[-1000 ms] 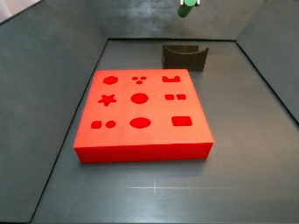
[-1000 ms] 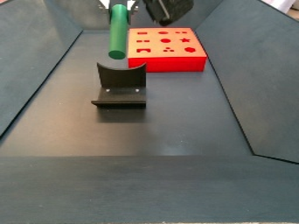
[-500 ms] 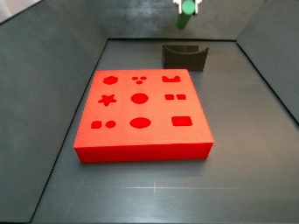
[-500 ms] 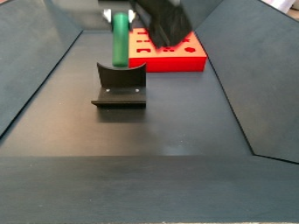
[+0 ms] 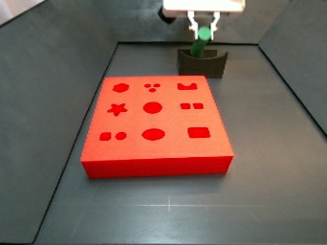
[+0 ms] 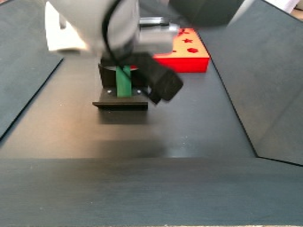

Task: Pick up the round object. Move up. Place the round object on the fixture. Regrasp the round object. Move to above the board. Insert the round object.
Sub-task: Place the round object on the fixture, then regrasp the round object.

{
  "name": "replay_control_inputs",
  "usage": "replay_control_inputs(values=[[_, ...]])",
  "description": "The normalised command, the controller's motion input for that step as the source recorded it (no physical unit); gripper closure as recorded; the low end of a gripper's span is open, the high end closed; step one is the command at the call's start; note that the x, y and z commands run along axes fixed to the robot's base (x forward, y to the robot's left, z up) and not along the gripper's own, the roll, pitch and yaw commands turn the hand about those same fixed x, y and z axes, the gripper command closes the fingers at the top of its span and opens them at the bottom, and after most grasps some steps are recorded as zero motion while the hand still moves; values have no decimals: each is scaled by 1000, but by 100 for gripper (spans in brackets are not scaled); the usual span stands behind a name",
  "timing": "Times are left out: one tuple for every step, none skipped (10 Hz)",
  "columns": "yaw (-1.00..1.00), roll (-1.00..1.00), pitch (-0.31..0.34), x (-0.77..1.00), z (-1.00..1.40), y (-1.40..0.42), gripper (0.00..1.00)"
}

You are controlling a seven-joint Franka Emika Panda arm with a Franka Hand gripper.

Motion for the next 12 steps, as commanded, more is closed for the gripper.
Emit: replay_control_inputs(values=[[-185, -170, 63, 170, -926, 123, 100], [-180, -165, 23, 132, -664, 96, 100], [-167, -122, -11, 107, -555, 133, 100], [-154, -106, -31, 85, -524, 148, 100], [-126, -102, -39, 84, -509, 157, 100], [-105, -102, -41, 86, -504, 158, 100], [-94, -101, -42, 86, -501, 160, 100], [0, 0, 0, 0, 0, 0, 0], [37, 8, -35, 0, 1000, 0, 0], [44, 17, -30, -9, 1000, 5, 0], [51, 30, -14, -29, 1000, 5, 0], [52, 44, 3, -33, 1000, -1, 0]])
